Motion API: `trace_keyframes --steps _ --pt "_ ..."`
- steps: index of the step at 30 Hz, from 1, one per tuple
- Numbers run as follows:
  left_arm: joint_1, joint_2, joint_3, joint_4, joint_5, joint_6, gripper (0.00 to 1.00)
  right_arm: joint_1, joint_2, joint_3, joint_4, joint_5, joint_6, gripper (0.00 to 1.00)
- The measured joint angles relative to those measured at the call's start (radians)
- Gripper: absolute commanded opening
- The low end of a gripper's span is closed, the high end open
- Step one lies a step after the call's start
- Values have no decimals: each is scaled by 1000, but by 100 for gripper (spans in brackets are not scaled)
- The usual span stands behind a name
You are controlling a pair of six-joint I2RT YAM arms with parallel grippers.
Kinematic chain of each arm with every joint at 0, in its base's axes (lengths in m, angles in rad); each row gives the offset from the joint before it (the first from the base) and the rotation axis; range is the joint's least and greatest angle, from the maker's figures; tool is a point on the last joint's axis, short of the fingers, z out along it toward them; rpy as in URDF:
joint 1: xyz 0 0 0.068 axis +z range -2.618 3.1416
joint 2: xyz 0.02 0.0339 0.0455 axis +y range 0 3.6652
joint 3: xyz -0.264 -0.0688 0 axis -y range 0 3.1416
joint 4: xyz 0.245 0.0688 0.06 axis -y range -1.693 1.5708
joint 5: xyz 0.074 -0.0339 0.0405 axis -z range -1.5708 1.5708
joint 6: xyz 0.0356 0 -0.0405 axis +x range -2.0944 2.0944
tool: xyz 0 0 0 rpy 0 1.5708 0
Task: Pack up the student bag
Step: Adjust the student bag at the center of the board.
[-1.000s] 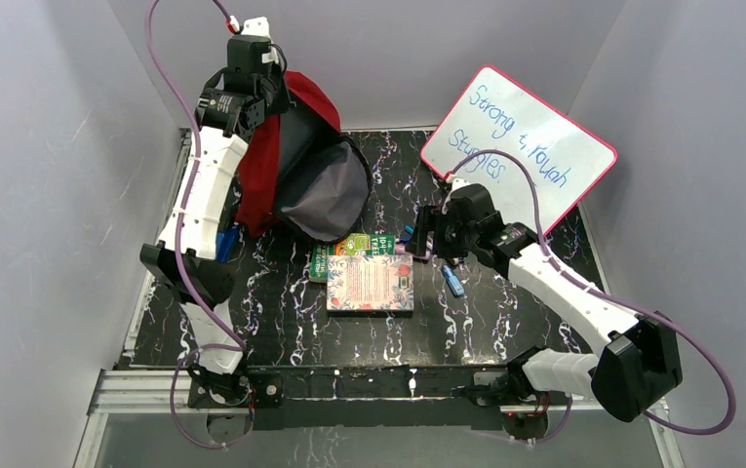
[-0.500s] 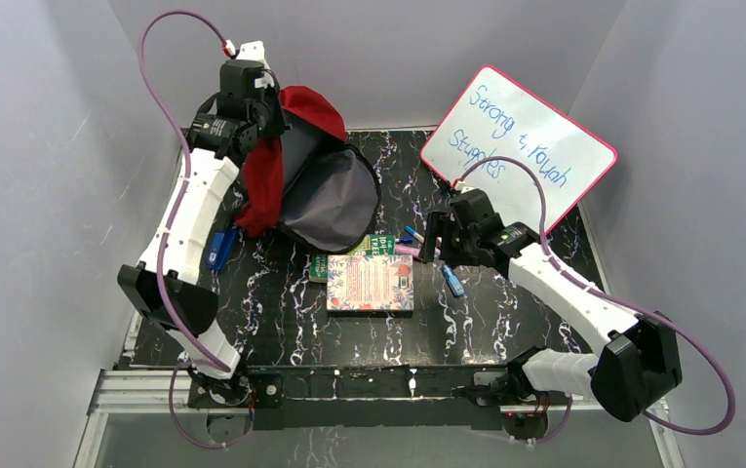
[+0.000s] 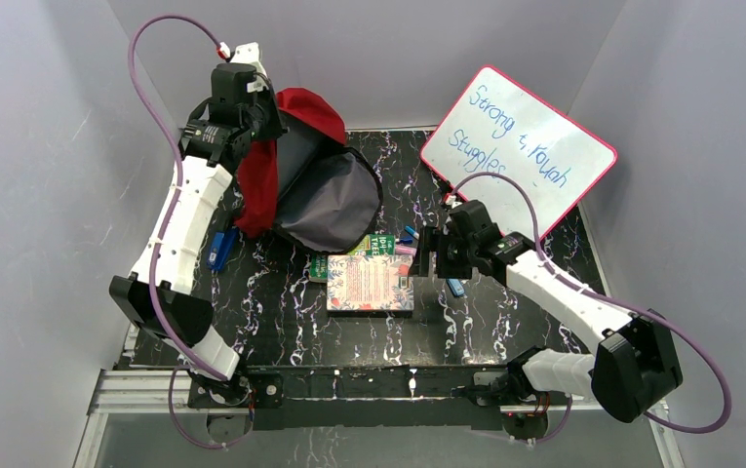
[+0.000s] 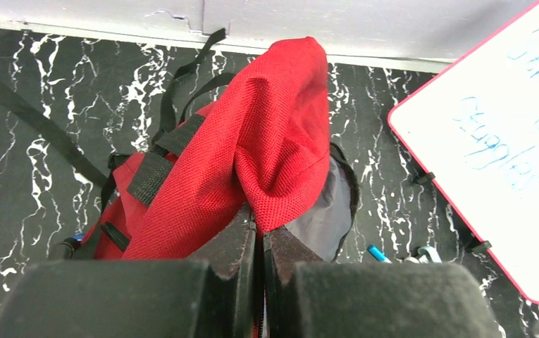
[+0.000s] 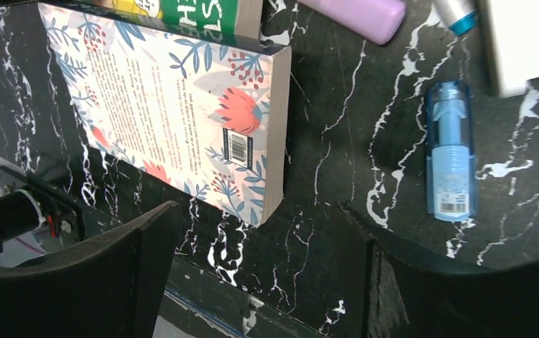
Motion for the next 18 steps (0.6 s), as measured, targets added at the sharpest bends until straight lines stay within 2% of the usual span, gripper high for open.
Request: trace_keyframes --steps 5,11,18 --pt "0 26 74 -16 37 -34 0 0 -21 -51 76 -64 39 86" --pt "3 125 290 -21 101 -130 0 0 -21 -51 210 -136 105 86" --pt "6 288 509 54 240 -314 0 0 -71 -51 256 -129 127 87"
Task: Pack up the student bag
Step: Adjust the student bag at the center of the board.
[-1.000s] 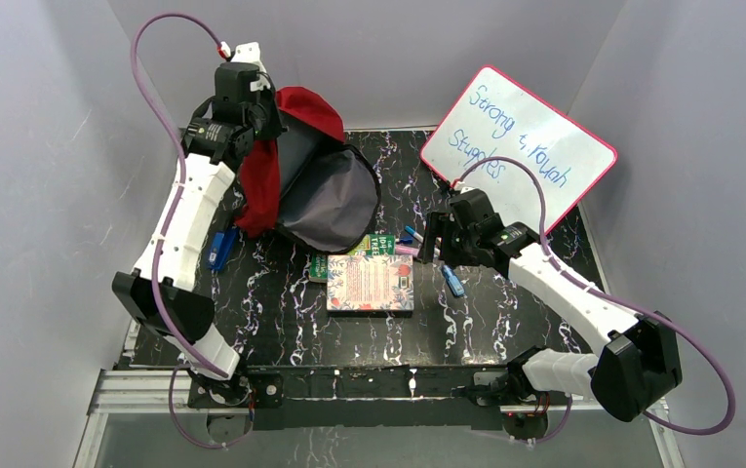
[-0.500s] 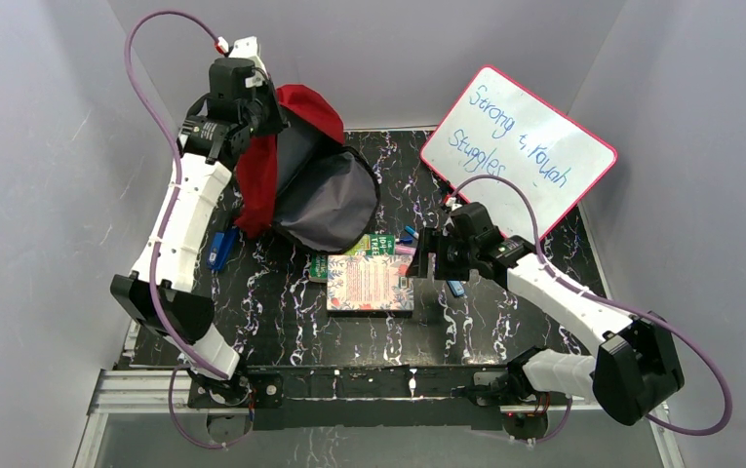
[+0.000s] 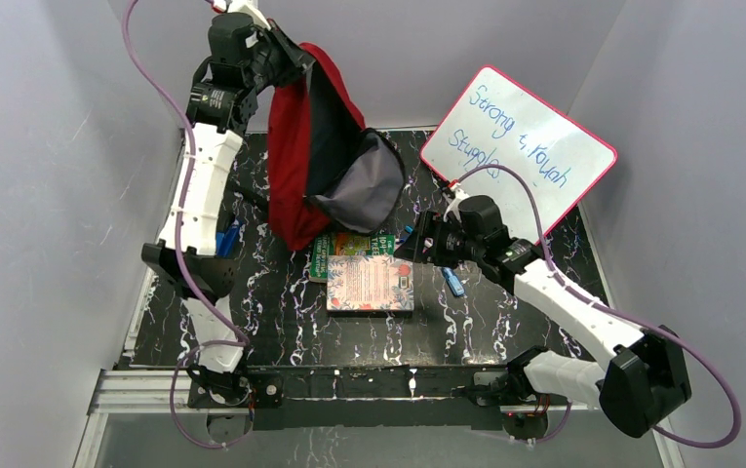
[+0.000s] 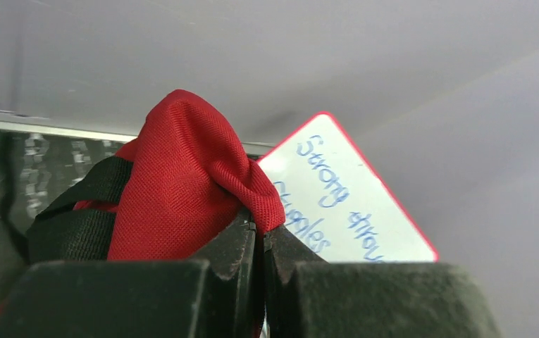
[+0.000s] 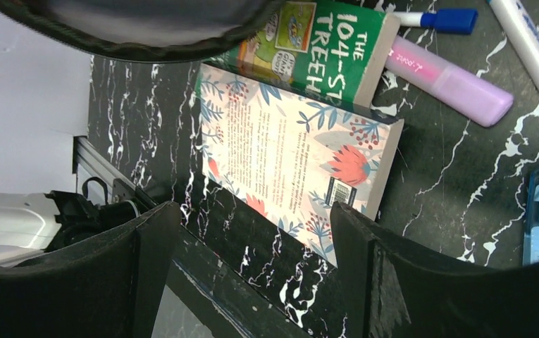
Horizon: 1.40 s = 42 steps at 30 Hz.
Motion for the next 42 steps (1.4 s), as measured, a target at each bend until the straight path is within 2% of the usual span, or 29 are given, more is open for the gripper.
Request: trace_keyframes --steps 11,14,17,20,24,26,32,38,42 --pt "-3 152 19 314 154 -379 0 0 -77 -36 10 19 6 87" --pt "-3 139 -48 374 151 -425 0 0 -118 -76 6 30 21 87" --pt "11 83 -193 403 129 -438 0 0 -132 -90 5 37 29 87" --pt "62 0 -378 423 111 -444 0 0 -139 -98 0 49 33 87" --pt "187 -124 -627 447 97 -446 0 0 -147 -98 -2 60 33 87" --pt "257 -157 -690 444 88 -435 0 0 -150 -98 -3 61 33 87" --pt "377 -179 -705 390 17 -331 0 0 -151 -98 -12 71 33 87" --pt "372 -222 -718 296 -36 -186 0 0 -142 -98 -15 75 33 87" --pt "369 -258 -785 241 -47 -115 0 0 -122 -98 -16 75 33 87"
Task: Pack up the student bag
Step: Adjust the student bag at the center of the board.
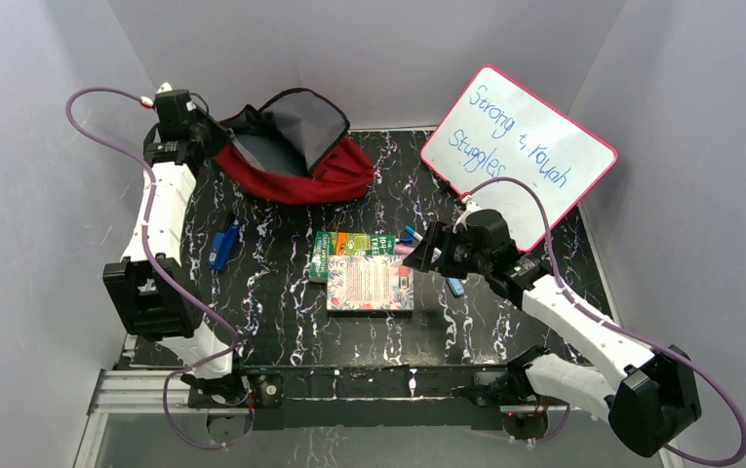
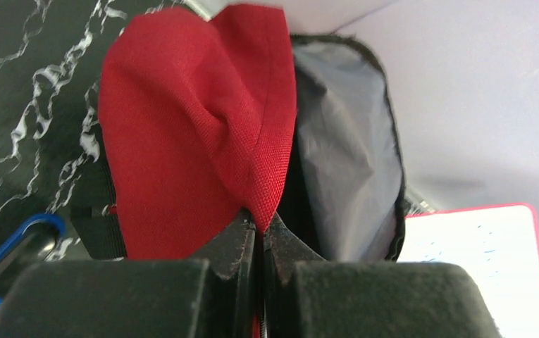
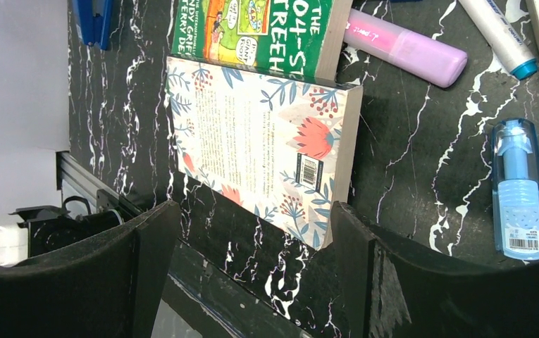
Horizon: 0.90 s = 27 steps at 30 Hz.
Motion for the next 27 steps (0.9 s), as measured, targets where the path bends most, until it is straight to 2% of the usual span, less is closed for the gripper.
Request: trace_keyframes --steps 7,11,19,23,27 --pt "-13 -18 -151 -40 72 72 0 0 18 0 2 0 -1 87" --pt "-64 -18 -199 -57 93 98 0 0 19 -3 6 0 -1 87" --pt "-310 -15 -200 -21 102 97 0 0 19 -20 14 0 -1 87" --pt "-362 33 -161 2 122 90 0 0 12 -21 8 4 -3 87" --pt "-370 88 -123 21 143 101 0 0 -13 -32 -6 12 -5 87"
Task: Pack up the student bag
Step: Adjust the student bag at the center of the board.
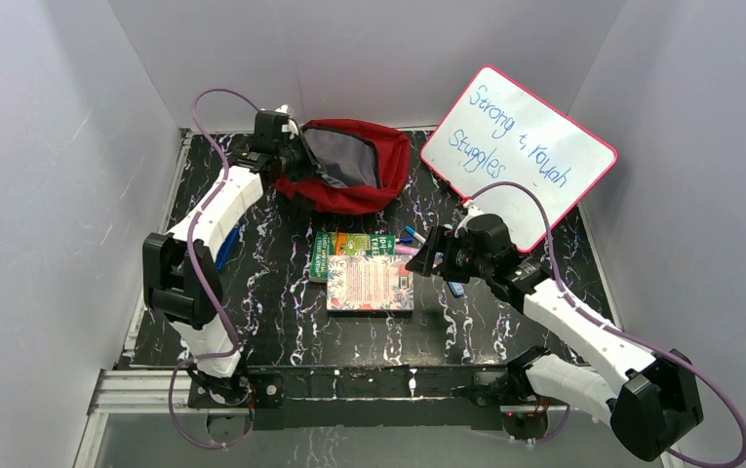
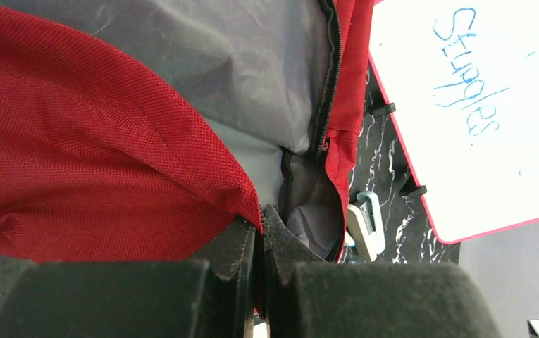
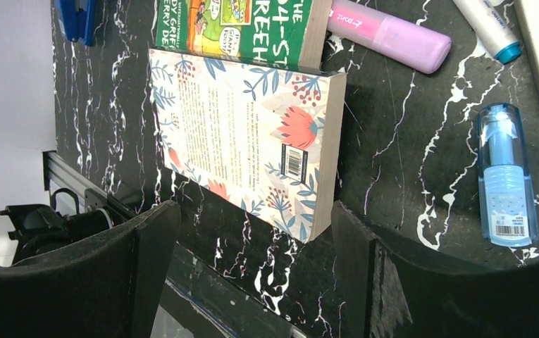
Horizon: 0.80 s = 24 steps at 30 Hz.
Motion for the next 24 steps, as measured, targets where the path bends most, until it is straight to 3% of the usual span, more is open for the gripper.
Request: trace_keyframes --steps 5,12,18,24 --pt "0 -31 -32 -17 -18 52 0 0 -5 0 -3 21 -14 88" --pt "0 -254 -210 -97 -134 136 0 0 76 50 -1 17 -65 88" --pt "0 -403 -323 -137 -239 172 0 0 311 298 6 -19 -158 88" --pt "0 -433 -406 -174 -317 201 0 0 563 607 28 -14 -275 89"
